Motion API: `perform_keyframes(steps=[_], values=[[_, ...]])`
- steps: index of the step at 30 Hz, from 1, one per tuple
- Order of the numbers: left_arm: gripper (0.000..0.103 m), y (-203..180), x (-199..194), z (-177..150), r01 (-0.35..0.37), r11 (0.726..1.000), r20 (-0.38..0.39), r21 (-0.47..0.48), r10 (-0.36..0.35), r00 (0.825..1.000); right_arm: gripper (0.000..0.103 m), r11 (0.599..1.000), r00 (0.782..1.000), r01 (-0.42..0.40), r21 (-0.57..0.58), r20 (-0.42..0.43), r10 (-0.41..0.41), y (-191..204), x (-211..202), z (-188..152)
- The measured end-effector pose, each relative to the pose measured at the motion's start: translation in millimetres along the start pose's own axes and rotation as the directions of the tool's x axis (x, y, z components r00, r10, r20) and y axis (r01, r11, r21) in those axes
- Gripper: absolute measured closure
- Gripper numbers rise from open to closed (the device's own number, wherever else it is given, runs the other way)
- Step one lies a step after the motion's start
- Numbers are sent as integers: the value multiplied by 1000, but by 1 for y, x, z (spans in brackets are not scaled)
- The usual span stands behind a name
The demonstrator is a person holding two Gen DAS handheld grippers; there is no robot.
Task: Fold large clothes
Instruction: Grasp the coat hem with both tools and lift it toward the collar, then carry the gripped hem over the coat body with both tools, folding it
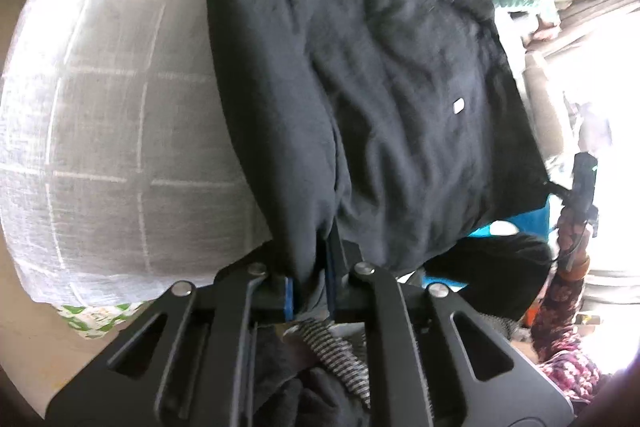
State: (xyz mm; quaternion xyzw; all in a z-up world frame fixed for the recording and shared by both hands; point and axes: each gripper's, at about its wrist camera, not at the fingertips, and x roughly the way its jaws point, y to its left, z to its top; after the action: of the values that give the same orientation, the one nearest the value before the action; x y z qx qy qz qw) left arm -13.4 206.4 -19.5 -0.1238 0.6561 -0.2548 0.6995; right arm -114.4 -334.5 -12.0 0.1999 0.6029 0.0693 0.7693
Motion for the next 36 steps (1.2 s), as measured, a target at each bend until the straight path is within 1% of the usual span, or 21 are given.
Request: perform_keyframes(steps=[3, 6, 8, 9, 10, 11, 14, 17, 18, 22, 24, 26, 28, 29, 31, 32, 34, 36], values=[[91, -12, -13, 2, 34, 999, 71, 6, -34, 997, 96, 1000, 998, -26, -15, 63, 27, 10, -10, 7], [92, -20, -28, 12, 80, 997, 147, 15, -81, 986, 96, 998, 987, -59, -24, 148, 62, 23, -29, 18], [92, -28, -39, 21, 115, 993, 216, 24, -118, 969, 96, 997, 978, -71, -26, 193, 75, 25, -39, 29], [92, -31, -43, 27, 127, 992, 245, 27, -129, 961, 96, 996, 973, -83, -21, 216, 86, 29, -43, 34], [92, -34, -48, 35, 138, 990, 286, 24, -139, 948, 96, 995, 965, -99, -13, 241, 99, 30, -46, 41], [92, -36, -50, 41, 144, 989, 307, 21, -143, 941, 96, 994, 958, -112, -5, 266, 109, 30, -46, 47], [92, -41, -55, 68, 133, 991, 380, 4, -125, 916, 96, 992, 937, -125, 25, 333, 109, 34, -49, 73], [92, -35, -57, 96, 124, 991, 441, -44, -92, 893, 96, 992, 916, -109, 63, 393, 75, 37, -49, 99], [92, -26, -59, 108, 129, 989, 458, -75, -80, 885, 96, 991, 907, -100, 85, 417, 55, 34, -49, 112], [92, -1, -52, 147, 157, 969, 511, -193, -37, 859, 96, 976, 886, -108, 187, 464, 9, 9, -45, 147], [92, 9, -41, 166, 155, 958, 517, -242, -7, 856, 96, 965, 877, -119, 233, 481, -8, -8, -40, 162], [92, 17, -28, 185, 141, 951, 513, -277, 22, 858, 96, 954, 878, -134, 269, 479, -12, -24, -28, 178], [92, 22, -12, 200, 125, 946, 509, -299, 47, 859, 96, 940, 892, -154, 306, 452, -1, -36, -13, 193], [93, 25, 1, 210, 103, 945, 507, -309, 72, 859, 96, 937, 896, -150, 314, 444, -6, -40, -7, 199], [92, 30, 18, 220, 60, 945, 488, -323, 112, 866, 96, 939, 904, -123, 322, 427, -28, -45, 8, 212], [92, 36, 29, 225, 51, 937, 476, -345, 128, 870, 96, 938, 909, -112, 329, 415, -37, -48, 18, 218], [92, 47, 43, 230, 74, 916, 470, -393, 132, 873, 96, 929, 918, -108, 353, 394, -43, -57, 36, 226], [91, 54, 52, 233, 93, 900, 483, -425, 139, 865, 96, 917, 930, -96, 388, 364, -56, -68, 56, 231]])
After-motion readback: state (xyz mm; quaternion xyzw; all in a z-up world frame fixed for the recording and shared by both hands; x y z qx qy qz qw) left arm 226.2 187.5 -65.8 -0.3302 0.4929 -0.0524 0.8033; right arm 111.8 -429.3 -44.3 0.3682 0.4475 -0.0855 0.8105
